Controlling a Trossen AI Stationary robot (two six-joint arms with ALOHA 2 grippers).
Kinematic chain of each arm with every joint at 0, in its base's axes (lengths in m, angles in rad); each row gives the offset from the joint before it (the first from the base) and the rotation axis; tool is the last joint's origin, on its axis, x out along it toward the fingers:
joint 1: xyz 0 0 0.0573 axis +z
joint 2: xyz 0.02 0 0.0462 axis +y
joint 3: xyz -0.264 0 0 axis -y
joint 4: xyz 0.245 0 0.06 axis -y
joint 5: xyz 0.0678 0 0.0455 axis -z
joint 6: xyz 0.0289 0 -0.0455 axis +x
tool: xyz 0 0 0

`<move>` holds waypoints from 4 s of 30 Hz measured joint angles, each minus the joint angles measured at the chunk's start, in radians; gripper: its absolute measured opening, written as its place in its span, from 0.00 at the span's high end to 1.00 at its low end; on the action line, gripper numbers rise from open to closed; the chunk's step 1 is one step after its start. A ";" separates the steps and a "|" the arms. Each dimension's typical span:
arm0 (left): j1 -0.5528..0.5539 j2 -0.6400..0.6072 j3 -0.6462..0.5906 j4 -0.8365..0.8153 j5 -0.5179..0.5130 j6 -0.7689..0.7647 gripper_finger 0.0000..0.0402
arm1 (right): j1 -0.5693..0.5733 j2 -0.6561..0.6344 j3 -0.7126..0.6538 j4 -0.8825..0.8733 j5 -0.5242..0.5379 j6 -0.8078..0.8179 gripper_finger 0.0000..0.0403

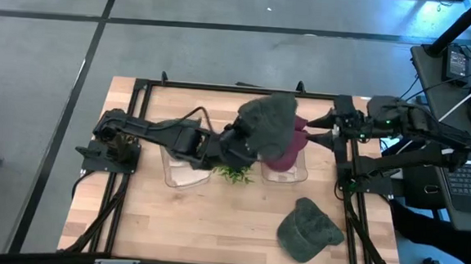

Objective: Pick & Place hat
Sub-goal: Put the top black cap into the left transparent bin

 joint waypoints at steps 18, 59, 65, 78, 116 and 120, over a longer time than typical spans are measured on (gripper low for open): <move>-0.198 -0.024 0.000 0.065 -0.214 -0.117 0.99 | 0.073 -0.152 -0.440 0.444 -0.080 -0.001 0.43; -0.305 -0.024 0.000 0.336 -0.177 0.038 0.97 | 0.073 -0.051 -0.491 0.924 -0.430 0.126 0.95; -0.309 -0.024 0.000 0.336 -0.132 0.014 0.90 | 0.073 -0.051 -0.491 0.925 -0.427 0.121 0.97; -0.327 -0.089 0.001 0.283 0.033 -0.247 0.66 | 0.073 -0.055 -0.491 0.974 -0.422 0.056 0.96; 0.149 -0.240 0.000 -0.037 0.986 -1.518 0.64 | 0.142 0.032 -0.483 0.711 -0.338 -0.146 0.96; 0.182 -0.236 0.000 -0.034 1.087 -1.489 0.65 | 0.147 0.042 -0.483 0.764 -0.338 -0.141 0.96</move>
